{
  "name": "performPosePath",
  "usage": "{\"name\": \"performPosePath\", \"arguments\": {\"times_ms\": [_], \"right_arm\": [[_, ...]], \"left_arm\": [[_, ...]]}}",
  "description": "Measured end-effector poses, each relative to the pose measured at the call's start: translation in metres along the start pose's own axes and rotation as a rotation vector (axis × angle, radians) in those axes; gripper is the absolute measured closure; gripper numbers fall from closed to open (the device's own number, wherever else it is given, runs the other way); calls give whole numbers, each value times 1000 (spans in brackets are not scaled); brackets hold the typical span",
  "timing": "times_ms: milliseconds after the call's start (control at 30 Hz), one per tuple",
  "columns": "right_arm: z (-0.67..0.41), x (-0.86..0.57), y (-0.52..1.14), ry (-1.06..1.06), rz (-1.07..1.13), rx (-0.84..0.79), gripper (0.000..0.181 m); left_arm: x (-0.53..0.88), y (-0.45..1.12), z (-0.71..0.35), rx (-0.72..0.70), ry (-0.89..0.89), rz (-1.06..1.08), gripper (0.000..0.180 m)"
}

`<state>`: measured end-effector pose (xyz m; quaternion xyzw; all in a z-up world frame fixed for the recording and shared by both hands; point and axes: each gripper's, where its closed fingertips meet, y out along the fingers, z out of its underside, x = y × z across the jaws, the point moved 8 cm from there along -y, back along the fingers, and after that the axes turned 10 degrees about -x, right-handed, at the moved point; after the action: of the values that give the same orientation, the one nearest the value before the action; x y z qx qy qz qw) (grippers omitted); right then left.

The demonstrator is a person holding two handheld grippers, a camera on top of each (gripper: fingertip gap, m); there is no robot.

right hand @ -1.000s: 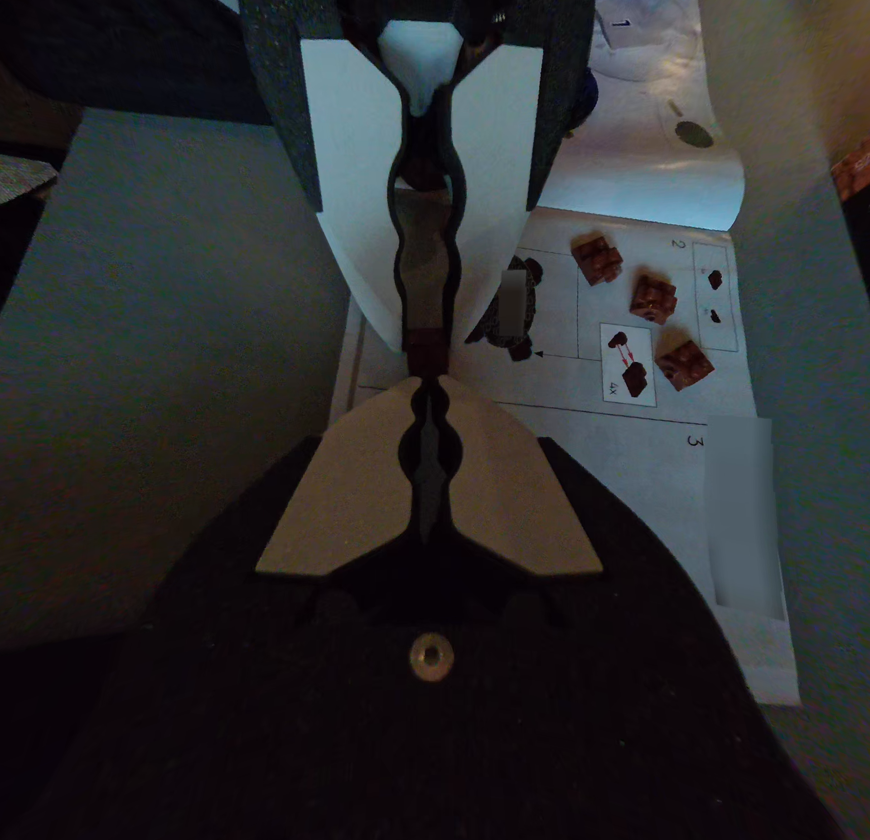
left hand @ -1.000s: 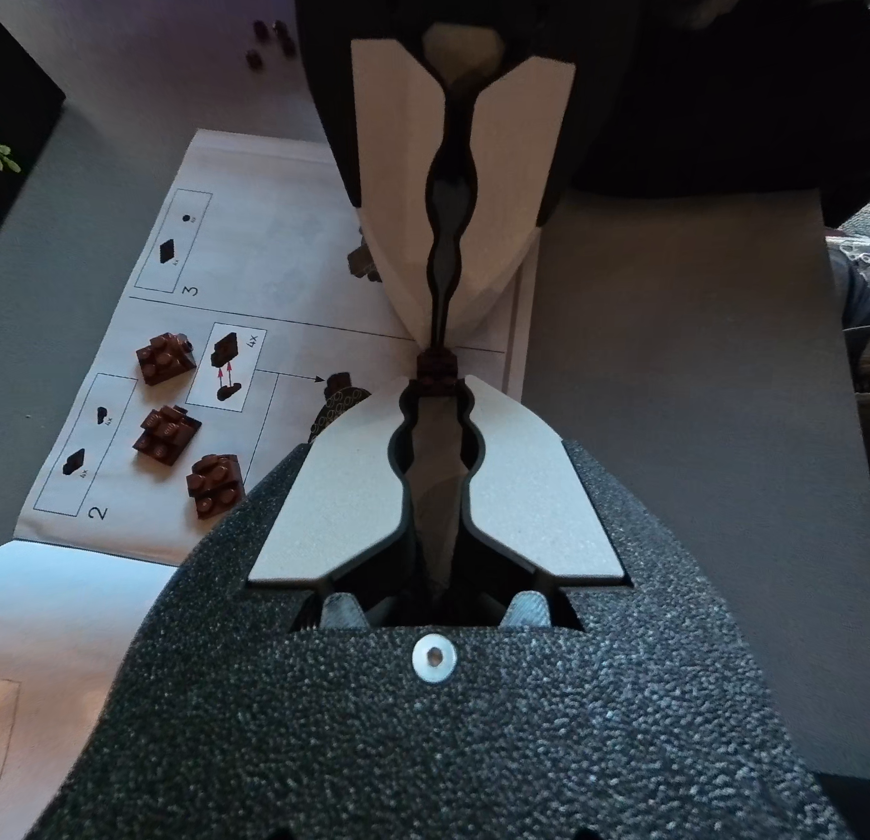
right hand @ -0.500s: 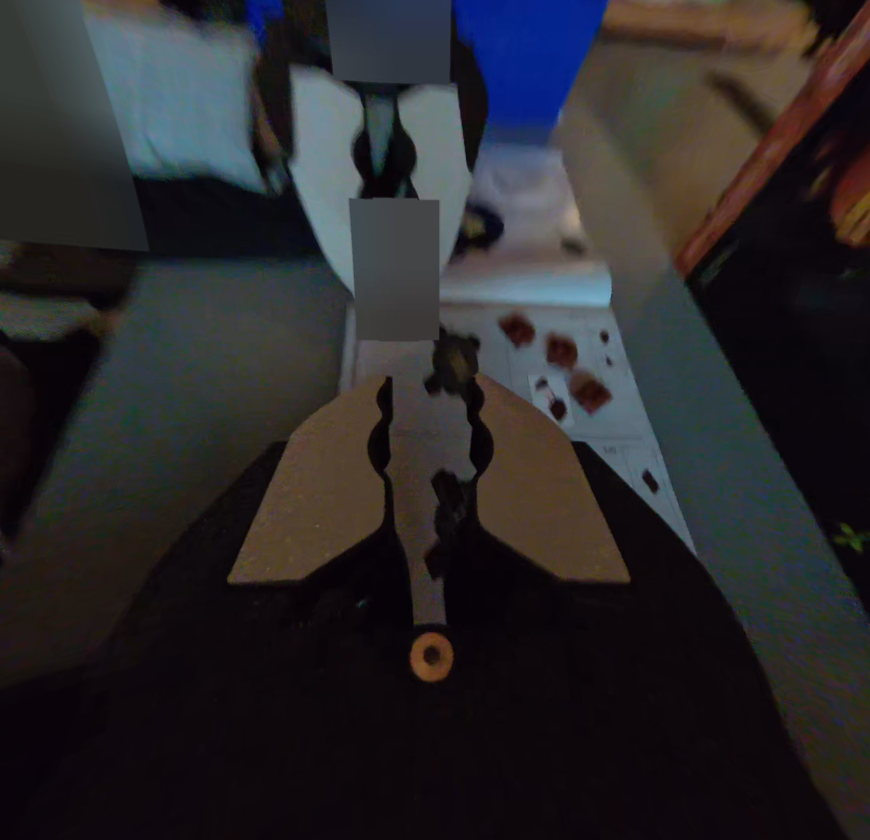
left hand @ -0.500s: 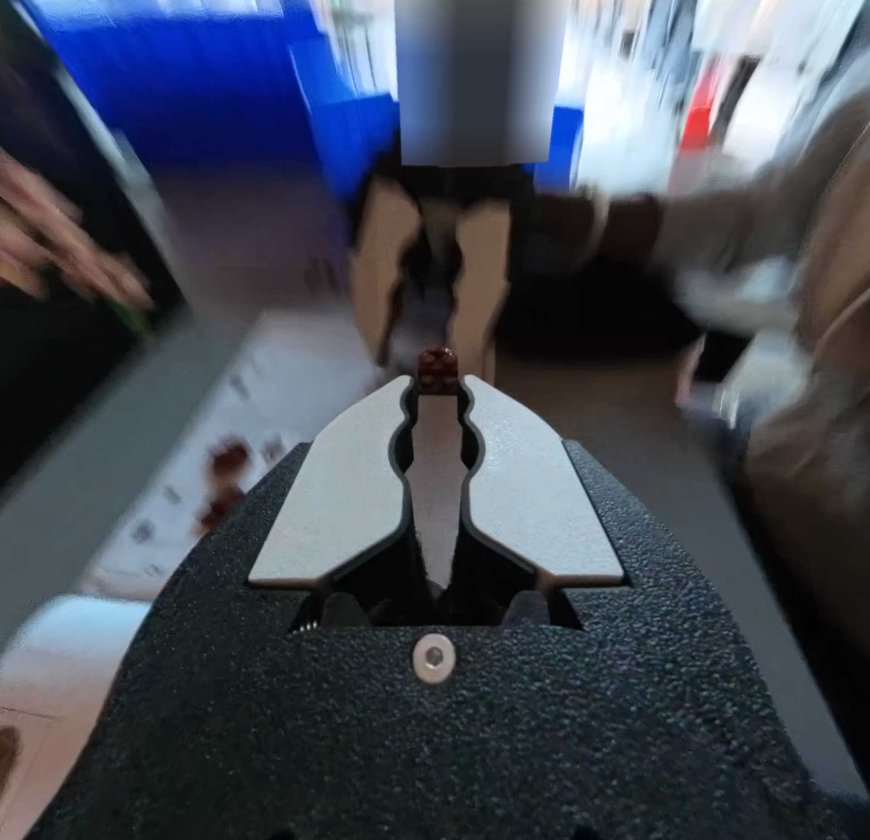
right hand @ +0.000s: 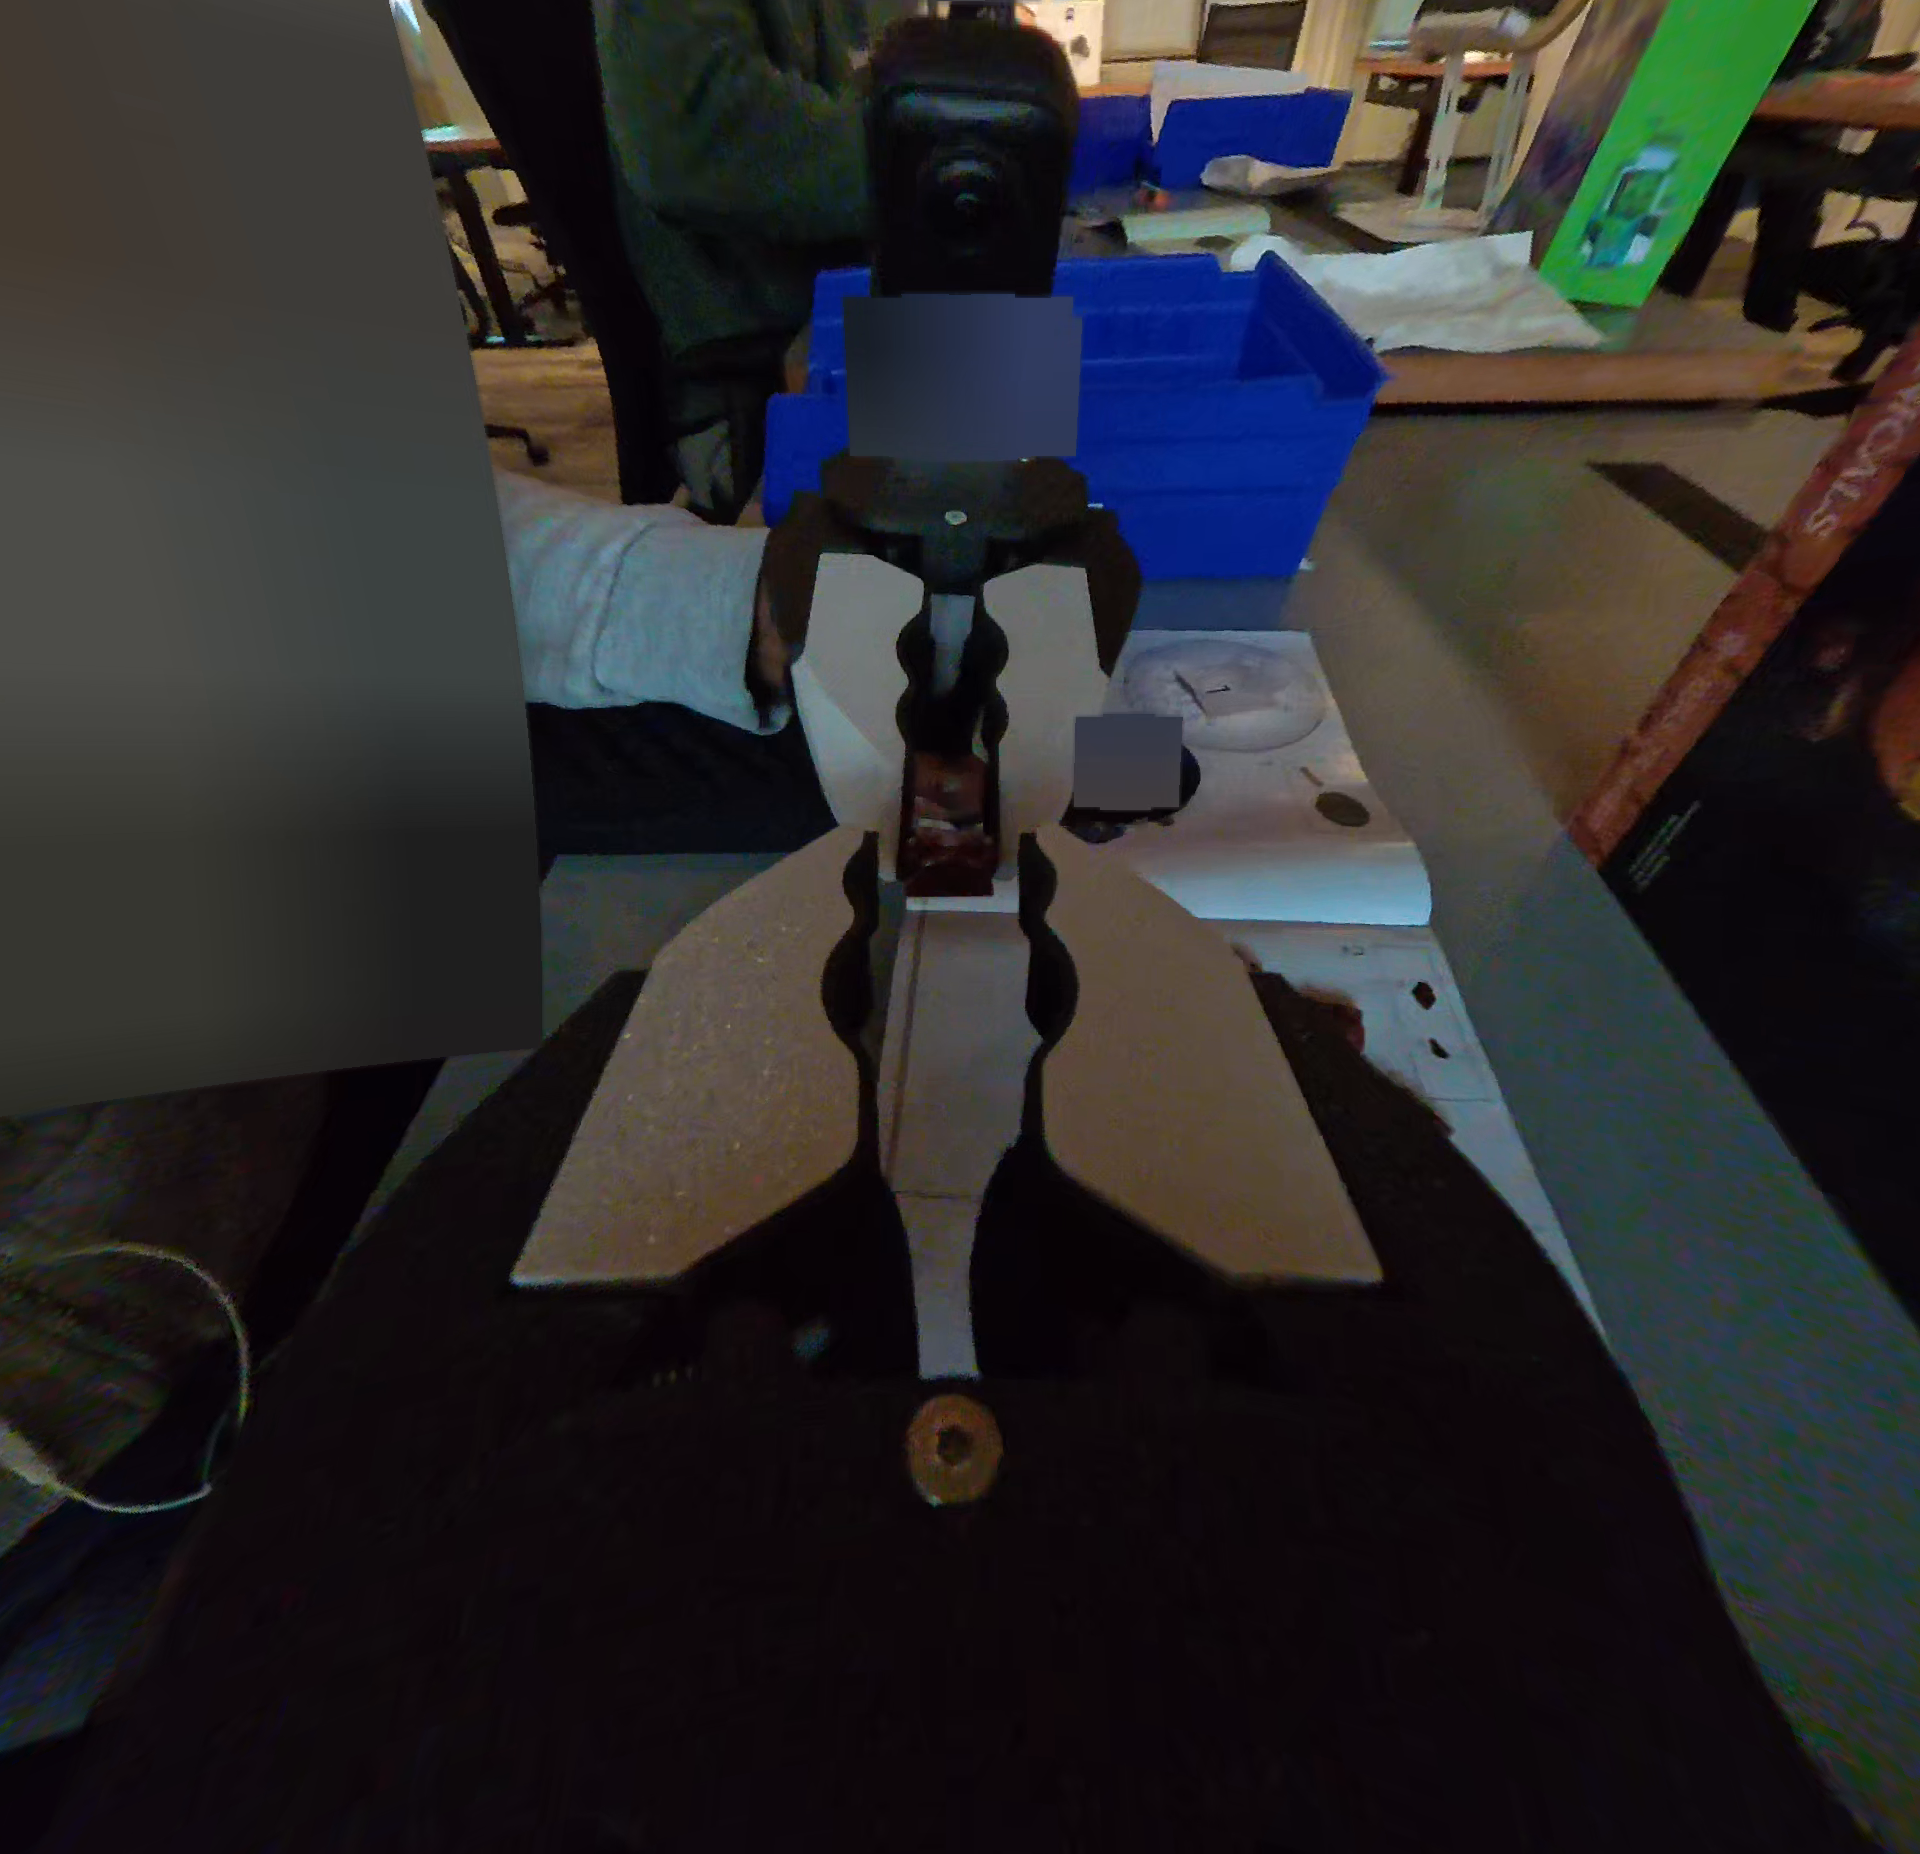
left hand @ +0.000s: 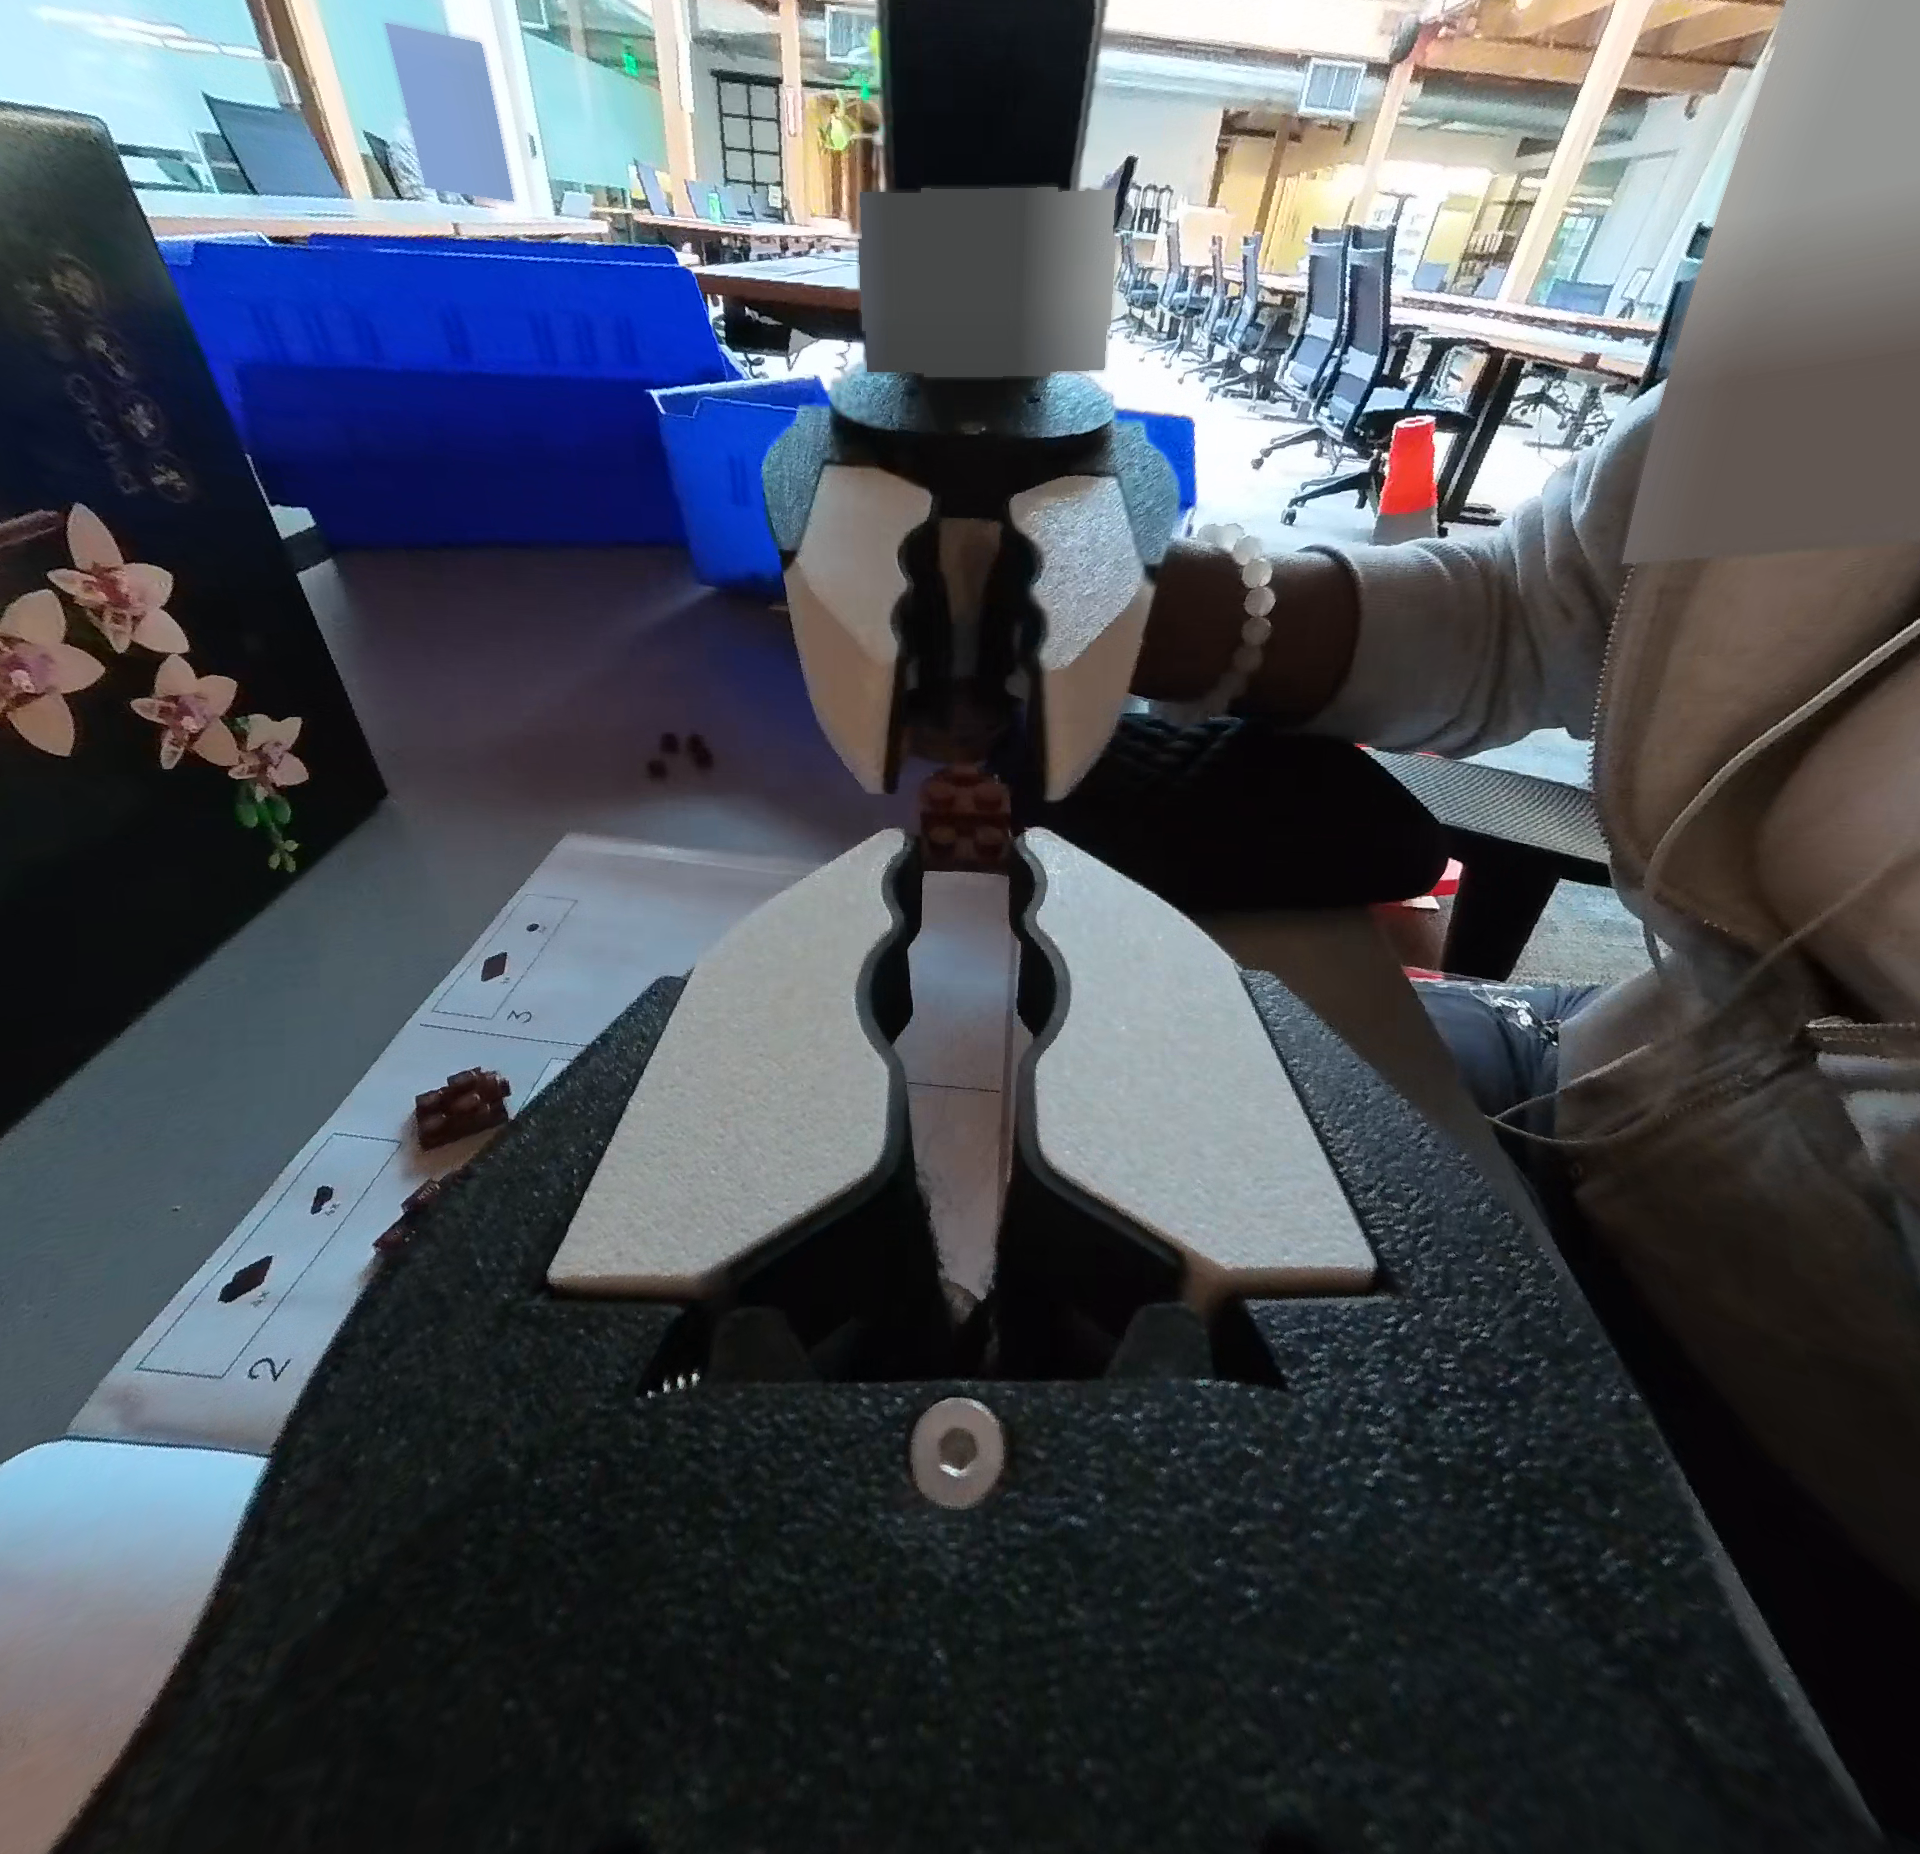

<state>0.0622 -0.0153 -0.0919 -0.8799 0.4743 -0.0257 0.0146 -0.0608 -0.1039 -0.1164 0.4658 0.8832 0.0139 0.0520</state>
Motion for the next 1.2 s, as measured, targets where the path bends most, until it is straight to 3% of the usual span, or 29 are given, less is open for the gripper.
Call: {"name": "performPosePath", "arguments": {"times_ms": [100, 433, 533, 600, 733, 1000, 1200], "right_arm": [[2, 0, 0, -18, -3, 10, 164], [10, 0, 1, -67, 20, 108, 166], [11, -15, -7, -58, 132, 152, 166], [18, -33, -14, -53, 279, 252, 166], [35, -54, -10, -8, 416, 433, 166], [56, -63, 13, 112, 497, 582, 166], [58, -71, 13, 157, 544, 623, 166]], "left_arm": [[0, 0, 0, 5, 1, 0, 165], [2, 4, 4, 74, 2, -37, 163], [15, -4, 0, 141, 88, -241, 120], [26, -14, -5, 135, 115, -403, 109], [44, -32, -7, 165, 152, -662, 127], [51, -34, 3, 217, 132, -738, 169], [53, -39, -1, 169, 126, -758, 168]]}}
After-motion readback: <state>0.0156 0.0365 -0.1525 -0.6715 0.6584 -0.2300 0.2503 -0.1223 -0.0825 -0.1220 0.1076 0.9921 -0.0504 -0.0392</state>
